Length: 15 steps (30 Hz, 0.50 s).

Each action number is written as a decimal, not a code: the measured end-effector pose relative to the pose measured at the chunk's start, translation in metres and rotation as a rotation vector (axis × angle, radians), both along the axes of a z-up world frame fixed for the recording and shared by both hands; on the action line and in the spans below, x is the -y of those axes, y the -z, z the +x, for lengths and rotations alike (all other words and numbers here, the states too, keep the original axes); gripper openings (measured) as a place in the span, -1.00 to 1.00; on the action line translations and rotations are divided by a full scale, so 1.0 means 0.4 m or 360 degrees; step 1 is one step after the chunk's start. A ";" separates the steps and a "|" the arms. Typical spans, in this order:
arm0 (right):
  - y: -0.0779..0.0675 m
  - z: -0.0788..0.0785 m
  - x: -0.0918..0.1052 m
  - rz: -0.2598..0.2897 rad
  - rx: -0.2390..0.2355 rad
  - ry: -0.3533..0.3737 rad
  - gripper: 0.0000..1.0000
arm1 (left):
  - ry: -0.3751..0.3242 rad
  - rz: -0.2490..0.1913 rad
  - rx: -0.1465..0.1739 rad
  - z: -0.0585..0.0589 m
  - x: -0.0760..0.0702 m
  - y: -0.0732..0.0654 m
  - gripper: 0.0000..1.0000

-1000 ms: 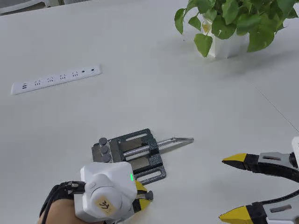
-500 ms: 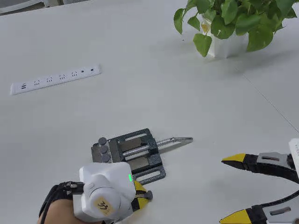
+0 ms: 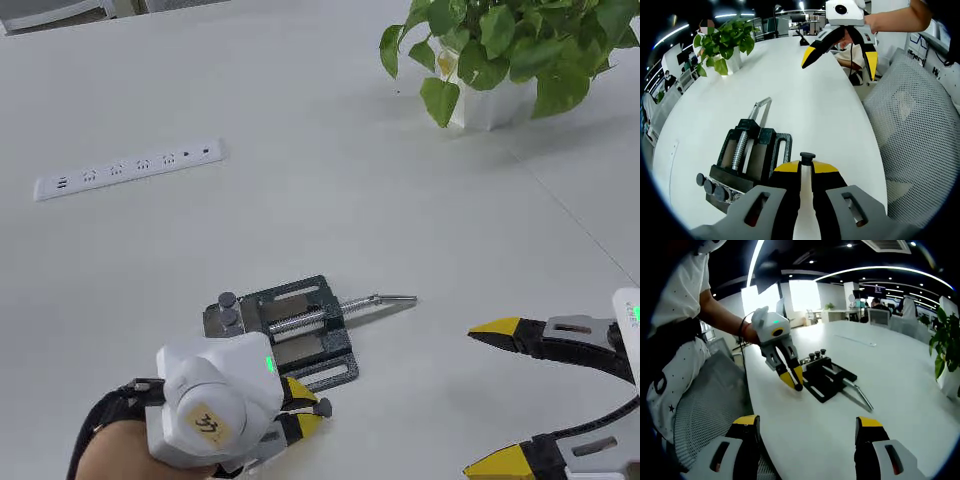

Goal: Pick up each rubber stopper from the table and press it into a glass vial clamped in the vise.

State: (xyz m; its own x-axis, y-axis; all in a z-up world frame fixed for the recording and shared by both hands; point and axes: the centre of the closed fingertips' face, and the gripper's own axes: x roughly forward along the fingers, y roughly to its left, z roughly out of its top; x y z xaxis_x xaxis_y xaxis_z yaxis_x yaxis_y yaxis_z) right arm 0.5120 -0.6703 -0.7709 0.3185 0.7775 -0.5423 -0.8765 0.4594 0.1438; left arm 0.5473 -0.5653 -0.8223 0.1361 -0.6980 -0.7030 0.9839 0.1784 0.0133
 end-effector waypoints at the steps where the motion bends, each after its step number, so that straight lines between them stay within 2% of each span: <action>1: -0.008 0.001 -0.006 0.0006 0.0011 -0.0008 0.51 | -0.0014 -0.0016 -0.0007 -0.001 -0.002 -0.008 -0.93; 7: -0.069 0.017 -0.062 0.0020 0.0071 -0.0081 0.50 | -0.0085 -0.0130 -0.0015 -0.017 -0.010 -0.084 -0.93; 10: -0.098 0.025 -0.095 0.0013 0.0104 -0.0131 0.47 | -0.0111 -0.0160 0.0006 -0.023 -0.019 -0.119 -0.93; 12: -0.114 0.029 -0.117 0.0004 0.0080 -0.0151 0.44 | -0.0140 -0.0194 0.0010 -0.026 -0.024 -0.146 -0.93; 15: -0.139 0.029 -0.155 -0.0005 0.0129 -0.0234 0.38 | -0.0173 -0.0204 0.0002 -0.033 -0.036 -0.170 -0.93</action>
State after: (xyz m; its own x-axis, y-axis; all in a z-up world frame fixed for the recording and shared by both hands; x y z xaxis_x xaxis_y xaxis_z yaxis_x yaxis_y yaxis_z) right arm 0.5234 -0.6083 -0.7152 0.2446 0.8173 -0.5217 -0.9429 0.3259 0.0686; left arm 0.5342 -0.5509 -0.7542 0.2166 -0.7629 -0.6092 0.9586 0.2842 -0.0152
